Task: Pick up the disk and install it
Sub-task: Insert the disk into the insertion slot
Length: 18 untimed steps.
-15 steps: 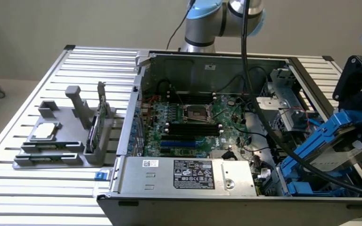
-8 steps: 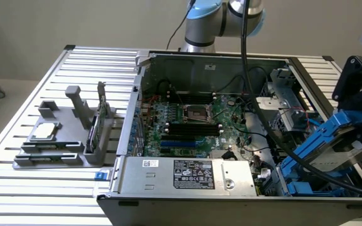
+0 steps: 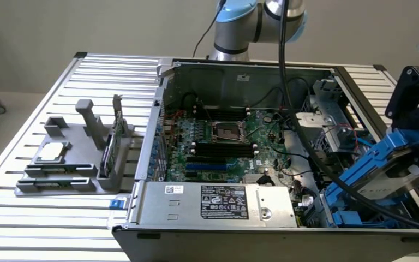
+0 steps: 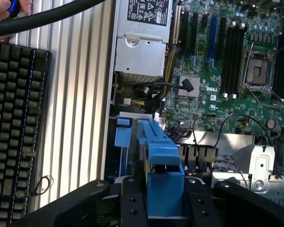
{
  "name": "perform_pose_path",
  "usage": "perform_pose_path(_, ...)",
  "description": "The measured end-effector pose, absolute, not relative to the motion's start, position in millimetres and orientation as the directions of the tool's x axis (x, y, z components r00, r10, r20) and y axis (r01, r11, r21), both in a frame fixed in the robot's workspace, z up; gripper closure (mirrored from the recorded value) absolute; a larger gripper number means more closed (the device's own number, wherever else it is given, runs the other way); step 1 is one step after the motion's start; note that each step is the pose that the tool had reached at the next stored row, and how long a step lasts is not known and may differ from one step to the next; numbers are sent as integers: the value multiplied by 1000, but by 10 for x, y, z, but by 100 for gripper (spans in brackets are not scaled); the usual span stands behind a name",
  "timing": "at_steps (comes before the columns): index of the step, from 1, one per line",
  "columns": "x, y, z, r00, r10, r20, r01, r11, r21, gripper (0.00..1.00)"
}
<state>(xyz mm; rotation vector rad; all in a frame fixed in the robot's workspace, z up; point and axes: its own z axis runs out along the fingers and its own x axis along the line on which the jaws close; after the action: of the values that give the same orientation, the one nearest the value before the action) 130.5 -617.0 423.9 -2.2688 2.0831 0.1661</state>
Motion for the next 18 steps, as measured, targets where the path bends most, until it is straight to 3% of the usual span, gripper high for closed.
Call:
perform_pose_path(12,1301,-6193,4306,82,-991,-106,-996,-86,28,67)
perform_pose_path(18,1262,-6193,4304,84,-993,-85,-996,-84,-3,67)
